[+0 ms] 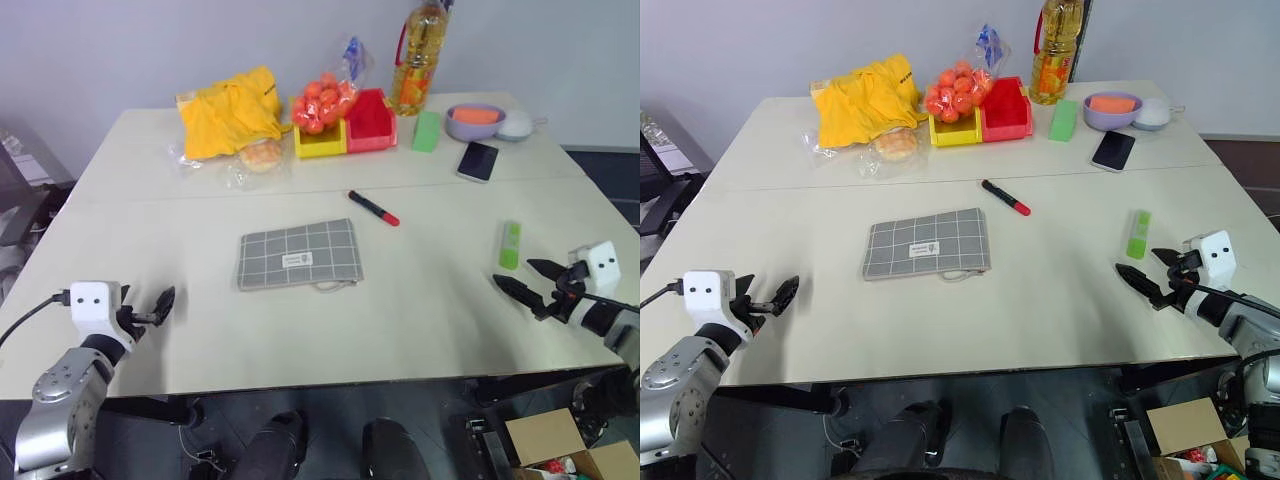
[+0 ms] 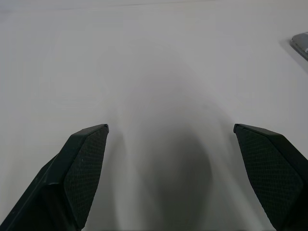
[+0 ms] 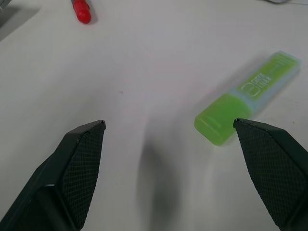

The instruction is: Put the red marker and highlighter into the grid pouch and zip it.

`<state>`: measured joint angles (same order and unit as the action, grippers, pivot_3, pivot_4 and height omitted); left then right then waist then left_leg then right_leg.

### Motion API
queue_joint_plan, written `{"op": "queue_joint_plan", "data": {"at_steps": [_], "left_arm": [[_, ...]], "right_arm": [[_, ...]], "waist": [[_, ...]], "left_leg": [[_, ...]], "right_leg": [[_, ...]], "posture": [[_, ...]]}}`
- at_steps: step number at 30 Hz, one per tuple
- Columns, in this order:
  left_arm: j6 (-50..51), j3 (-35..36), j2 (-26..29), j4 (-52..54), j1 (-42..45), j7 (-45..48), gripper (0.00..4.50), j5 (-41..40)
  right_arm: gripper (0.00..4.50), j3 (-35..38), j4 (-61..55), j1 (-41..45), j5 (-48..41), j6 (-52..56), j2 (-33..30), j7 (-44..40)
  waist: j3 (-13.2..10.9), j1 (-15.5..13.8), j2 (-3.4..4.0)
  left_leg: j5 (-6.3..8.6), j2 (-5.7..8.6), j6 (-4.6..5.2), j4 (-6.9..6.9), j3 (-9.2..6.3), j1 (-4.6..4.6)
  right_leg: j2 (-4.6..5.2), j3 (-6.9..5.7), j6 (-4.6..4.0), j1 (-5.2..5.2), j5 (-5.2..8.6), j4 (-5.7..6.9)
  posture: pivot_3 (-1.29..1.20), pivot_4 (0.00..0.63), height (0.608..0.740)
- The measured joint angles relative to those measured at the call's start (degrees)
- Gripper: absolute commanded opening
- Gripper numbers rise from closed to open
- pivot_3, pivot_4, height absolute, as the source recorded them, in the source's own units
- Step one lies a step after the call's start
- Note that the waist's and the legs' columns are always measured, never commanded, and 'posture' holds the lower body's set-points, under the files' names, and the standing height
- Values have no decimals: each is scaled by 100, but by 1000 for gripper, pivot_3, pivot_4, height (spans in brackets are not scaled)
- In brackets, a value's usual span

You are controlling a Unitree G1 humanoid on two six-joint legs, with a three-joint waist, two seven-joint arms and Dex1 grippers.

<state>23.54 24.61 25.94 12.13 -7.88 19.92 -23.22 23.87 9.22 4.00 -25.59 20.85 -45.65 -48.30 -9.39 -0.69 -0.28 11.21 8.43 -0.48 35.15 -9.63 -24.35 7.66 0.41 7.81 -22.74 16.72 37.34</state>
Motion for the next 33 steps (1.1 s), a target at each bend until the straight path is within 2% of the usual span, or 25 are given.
{"op": "queue_joint_plan", "data": {"at_steps": [9, 16, 19, 22, 26, 33], "left_arm": [[11, -4, -15, 64, 19, 21, 4471, -105], [-231, -157, -44, 104, 3, 53, 4471, 67], [-407, -350, -48, 104, -6, 137, 4500, 198], [-513, -520, -70, 74, 41, 264, 4500, 267], [-702, -603, 30, -112, 144, 479, 4500, 401], [-1247, -837, 513, -496, 151, 1009, 4500, 816]], "right_arm": [[4431, -112, -335, 259, -54, 118, 25, 66], [4431, -895, -1202, 751, -172, 470, 553, 141], [3544, -1262, -1479, 1118, -228, 594, 865, 205], [2061, -1773, -1624, 1464, -182, 706, 1143, 269], [46, -2481, -1336, 2010, 309, 716, 1561, 527], [46, -3426, -141, 2817, 1215, 442, 2476, 944]], "waist": [[0, 8, 0], [0, -1, 0], [0, 0, -1], [-1, 0, -2], [0, 12, -3], [0, 54, -2]], "left_leg": [[1, -3, 1, -1, 4, 0], [2, -5, 1, -1, 6, -1], [2, -6, 1, -2, 6, -1], [2, -5, 2, -2, 5, -2], [1, -5, 1, -4, 6, -1], [-1, -5, -2, -15, 7, -2]], "right_leg": [[-2, 12, 0, -4, 0, 0], [-3, 14, -1, -4, 0, -4], [-4, 14, -1, -4, 0, -6], [-5, 14, -1, -7, -1, -8], [-7, 14, -1, -34, -3, -7], [-12, 17, -1, -46, -6, 0]], "posture": [[0, 150, 740], [0, 150, 740], [0, 150, 740], [0, 150, 740], [0, 150, 740], [0, 150, 740]]}}
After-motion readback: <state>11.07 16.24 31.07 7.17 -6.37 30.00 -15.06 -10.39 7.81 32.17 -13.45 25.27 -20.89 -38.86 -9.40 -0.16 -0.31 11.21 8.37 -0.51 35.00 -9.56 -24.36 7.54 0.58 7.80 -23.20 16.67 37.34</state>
